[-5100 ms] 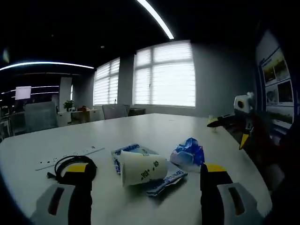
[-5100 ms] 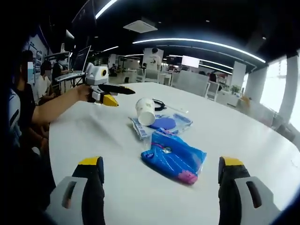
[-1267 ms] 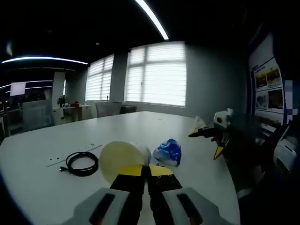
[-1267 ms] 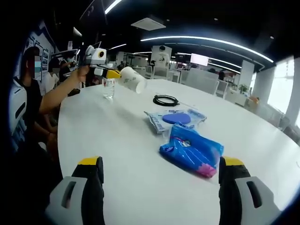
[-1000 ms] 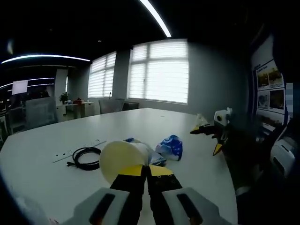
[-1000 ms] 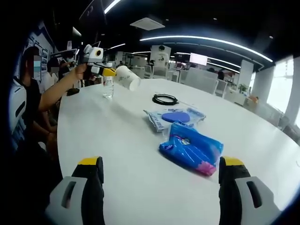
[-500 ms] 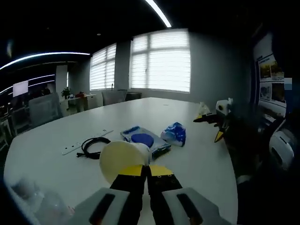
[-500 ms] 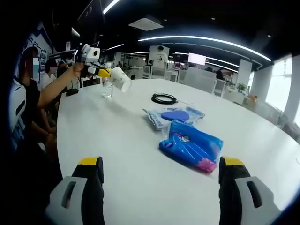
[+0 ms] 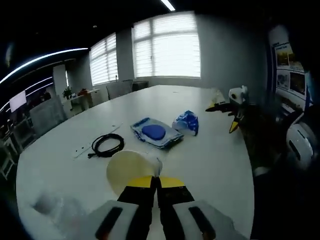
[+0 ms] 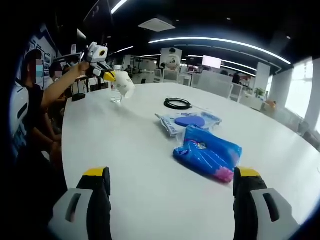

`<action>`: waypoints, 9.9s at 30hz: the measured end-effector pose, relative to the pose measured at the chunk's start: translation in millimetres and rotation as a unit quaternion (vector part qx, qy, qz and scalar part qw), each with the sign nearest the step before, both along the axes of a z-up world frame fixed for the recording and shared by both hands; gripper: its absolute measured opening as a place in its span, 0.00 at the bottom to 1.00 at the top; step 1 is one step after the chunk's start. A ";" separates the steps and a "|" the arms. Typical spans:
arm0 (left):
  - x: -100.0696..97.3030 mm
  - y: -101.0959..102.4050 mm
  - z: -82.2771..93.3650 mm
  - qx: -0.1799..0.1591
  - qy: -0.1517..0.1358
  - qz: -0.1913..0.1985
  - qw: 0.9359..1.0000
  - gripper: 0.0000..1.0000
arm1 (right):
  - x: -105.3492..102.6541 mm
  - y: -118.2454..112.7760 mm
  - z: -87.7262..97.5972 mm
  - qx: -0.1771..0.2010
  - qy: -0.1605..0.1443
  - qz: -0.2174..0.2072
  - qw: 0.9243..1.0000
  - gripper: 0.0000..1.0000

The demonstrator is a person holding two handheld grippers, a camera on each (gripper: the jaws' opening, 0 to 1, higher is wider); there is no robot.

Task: Arrange the tabletop items into an orderly group along one side of the table until the central work area is clear of visible clutter.

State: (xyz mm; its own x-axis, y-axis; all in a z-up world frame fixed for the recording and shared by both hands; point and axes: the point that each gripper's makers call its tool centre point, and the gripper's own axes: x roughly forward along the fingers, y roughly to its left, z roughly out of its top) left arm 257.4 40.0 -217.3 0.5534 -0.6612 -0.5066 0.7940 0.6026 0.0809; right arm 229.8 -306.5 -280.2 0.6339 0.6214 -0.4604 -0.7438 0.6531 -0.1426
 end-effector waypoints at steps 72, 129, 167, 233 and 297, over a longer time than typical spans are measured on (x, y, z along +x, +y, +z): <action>14.4 40.3 -49.6 0.383 0.093 -0.060 0.917 0.05 | -13.5 -16.7 -20.5 0.013 0.013 -0.005 1.000 0.97; 24.2 -1.6 -16.2 0.255 -0.001 -0.028 0.967 1.00 | -11.0 -29.7 -2.6 0.005 -0.005 -0.025 1.000 1.00; 19.4 -94.2 -22.3 0.103 -0.072 0.039 0.991 0.94 | 47.7 -11.0 58.6 -0.034 -0.058 0.003 0.998 0.97; 60.4 -171.6 -53.5 0.068 -0.076 0.080 0.992 0.71 | 183.5 9.6 70.1 -0.146 -0.094 0.006 0.985 0.78; 81.9 -197.6 -92.8 0.070 -0.045 0.035 0.996 0.43 | 244.1 63.8 -33.4 -0.031 0.129 -0.007 0.991 0.22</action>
